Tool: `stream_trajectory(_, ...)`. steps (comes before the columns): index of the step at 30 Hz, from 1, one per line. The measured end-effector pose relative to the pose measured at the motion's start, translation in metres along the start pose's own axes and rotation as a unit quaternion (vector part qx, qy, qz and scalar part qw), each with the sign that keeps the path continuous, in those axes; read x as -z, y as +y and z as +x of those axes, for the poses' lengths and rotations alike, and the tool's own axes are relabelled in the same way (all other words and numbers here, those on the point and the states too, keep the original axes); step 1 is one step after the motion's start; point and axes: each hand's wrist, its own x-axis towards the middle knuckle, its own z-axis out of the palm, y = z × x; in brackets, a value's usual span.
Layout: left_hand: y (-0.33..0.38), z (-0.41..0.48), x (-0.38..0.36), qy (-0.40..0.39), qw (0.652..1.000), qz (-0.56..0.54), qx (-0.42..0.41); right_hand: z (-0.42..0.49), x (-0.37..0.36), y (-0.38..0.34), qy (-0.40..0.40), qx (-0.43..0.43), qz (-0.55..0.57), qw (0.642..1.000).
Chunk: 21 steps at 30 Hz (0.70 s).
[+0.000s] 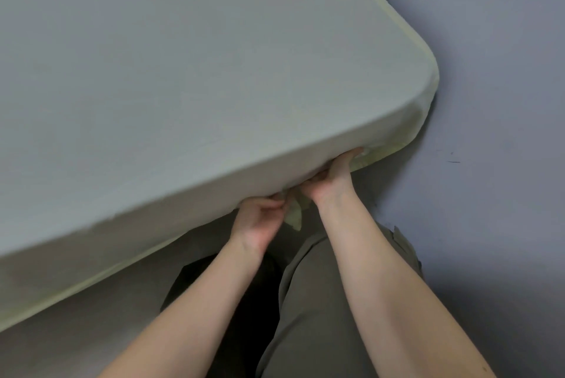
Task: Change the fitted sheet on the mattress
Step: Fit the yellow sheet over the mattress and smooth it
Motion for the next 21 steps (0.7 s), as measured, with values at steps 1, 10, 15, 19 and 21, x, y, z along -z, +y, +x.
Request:
stream_trajectory(1,0.000,0.003,-0.006,0.003,1.000,-0.010,0.005,0.000,0.001,0.000,-0.005,-0.007,0.001,1.000)
stream_trajectory(10,0.001,0.012,-0.010,0.017,0.998,-0.058,0.008,-0.001,0.035,-0.020,0.132,-0.078,-0.169,0.974)
stream_trajectory(15,0.001,0.009,-0.011,0.017,0.999,-0.038,0.008,-0.008,0.053,0.007,0.162,-0.208,-0.265,0.927)
stream_trajectory(19,0.002,0.007,-0.014,0.017,0.999,-0.050,0.013,0.004,0.039,0.023,0.085,-0.090,-0.300,0.946)
stream_trajectory(21,0.003,0.005,-0.016,0.017,0.998,-0.061,0.017,0.007,0.038,0.023,0.107,-0.002,-0.284,0.953)
